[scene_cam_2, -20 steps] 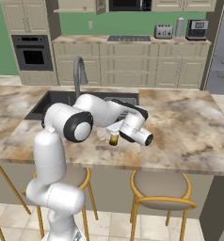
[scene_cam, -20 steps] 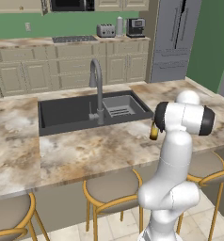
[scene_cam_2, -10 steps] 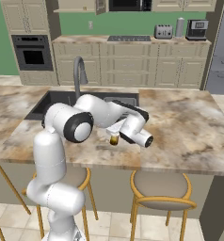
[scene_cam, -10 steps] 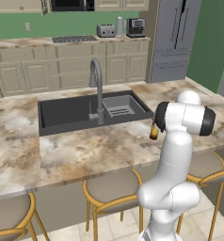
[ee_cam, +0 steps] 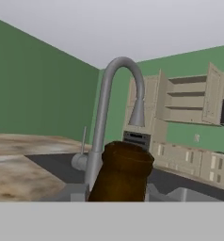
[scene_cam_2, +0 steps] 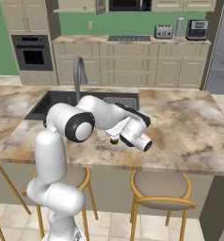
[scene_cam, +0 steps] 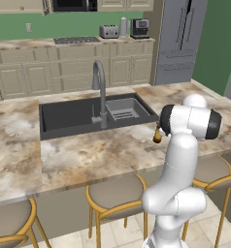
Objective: Get the candle and the beer from the cabinet and move them to the dining counter.
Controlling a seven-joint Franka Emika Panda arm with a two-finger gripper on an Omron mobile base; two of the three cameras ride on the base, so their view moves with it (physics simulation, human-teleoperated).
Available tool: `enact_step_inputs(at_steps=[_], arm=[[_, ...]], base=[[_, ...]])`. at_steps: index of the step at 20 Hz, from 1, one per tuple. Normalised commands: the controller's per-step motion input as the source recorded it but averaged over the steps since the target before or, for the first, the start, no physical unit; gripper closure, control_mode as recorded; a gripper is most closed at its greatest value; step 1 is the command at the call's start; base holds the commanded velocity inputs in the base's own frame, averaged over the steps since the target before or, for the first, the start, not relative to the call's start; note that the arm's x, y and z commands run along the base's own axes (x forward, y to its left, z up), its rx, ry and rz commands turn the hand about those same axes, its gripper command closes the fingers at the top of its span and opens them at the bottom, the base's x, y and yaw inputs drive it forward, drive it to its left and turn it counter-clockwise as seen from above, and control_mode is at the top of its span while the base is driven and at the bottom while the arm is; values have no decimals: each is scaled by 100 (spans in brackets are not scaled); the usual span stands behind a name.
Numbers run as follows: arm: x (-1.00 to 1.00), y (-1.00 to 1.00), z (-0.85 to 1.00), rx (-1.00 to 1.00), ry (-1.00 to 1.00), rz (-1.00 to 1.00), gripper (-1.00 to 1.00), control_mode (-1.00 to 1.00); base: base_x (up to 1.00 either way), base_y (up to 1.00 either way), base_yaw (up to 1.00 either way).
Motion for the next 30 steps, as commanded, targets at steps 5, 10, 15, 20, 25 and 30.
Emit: enact_step_inputs(at_steps=[5,10,15,20,25,30], arm=[[0,10,0,0,0,0,100,-100],[0,17,0,-3,3,0,100,-100],[0,17,0,-3,5,0,100,-100],[0,7,0,0,1,0,100,-100],[0,0,0,0,0,0,-100,-100],[0,0,0,0,0,0,-100,-100]], base=[[0,0,0],[0,0,0],[0,0,0],[0,0,0],[0,0,0],[0,0,0]])
